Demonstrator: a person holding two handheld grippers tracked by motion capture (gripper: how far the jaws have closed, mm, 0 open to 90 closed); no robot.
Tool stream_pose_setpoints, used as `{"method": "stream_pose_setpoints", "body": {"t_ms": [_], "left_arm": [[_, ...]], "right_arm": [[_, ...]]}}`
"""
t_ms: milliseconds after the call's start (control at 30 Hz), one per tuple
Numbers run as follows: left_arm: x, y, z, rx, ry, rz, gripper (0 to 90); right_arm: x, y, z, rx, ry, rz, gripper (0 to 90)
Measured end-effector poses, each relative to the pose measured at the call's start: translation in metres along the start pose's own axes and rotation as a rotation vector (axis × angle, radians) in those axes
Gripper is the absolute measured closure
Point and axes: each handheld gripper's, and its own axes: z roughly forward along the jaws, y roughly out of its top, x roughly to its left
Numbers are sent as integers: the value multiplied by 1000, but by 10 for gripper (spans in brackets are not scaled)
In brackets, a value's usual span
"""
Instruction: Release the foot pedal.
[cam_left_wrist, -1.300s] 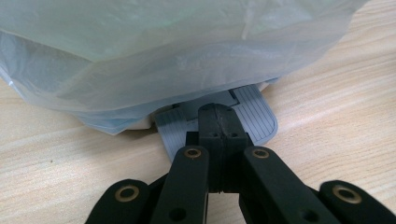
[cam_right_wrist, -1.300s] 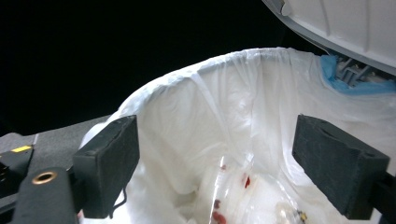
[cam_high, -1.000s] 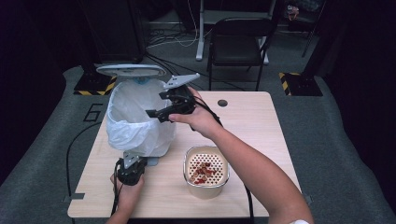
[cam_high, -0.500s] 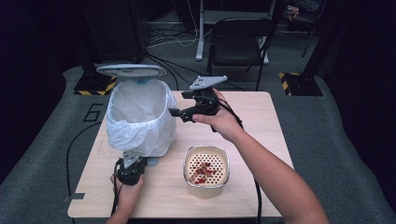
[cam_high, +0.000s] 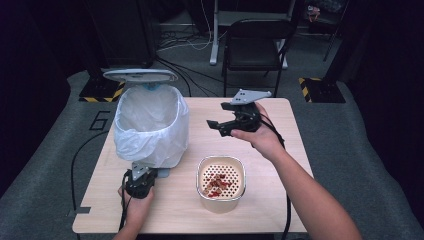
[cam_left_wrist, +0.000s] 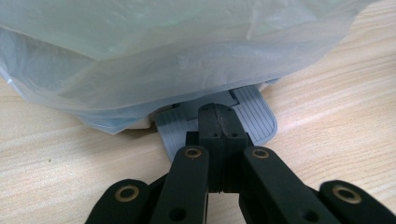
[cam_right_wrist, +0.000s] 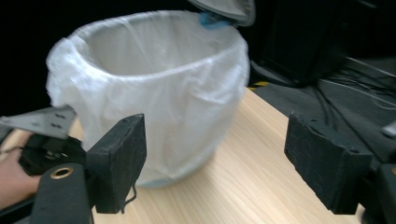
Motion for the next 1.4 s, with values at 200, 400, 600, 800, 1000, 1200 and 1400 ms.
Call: {"method": "stream_pose_setpoints", "body": {"t_ms": [200,400,600,800,1000,1200,1400], "left_arm": [[2,0,0,2,-10,-11,900],[2,0,-1,3,-18,-33,900],[4,0,-2,-12,-23,-38,900],[7,0,-4,-21,-40,-41,876],[4,3,-8,-28,-71,-48,734],[2,7,-16,-38,-93,-65,608],[6,14,-26,-23,-91,-51,516]], "right_arm": [[-5,-32,-21,16,-64,10,215],[-10,-65,-39,34,-113,57,216],[-18,-89,-52,30,-171,97,217],[-20,-109,-56,51,-203,108,217],[-22,-127,-58,48,-233,132,219],[-25,-146,-58,57,-258,167,220],[-24,-161,-63,53,-287,195,220]]}}
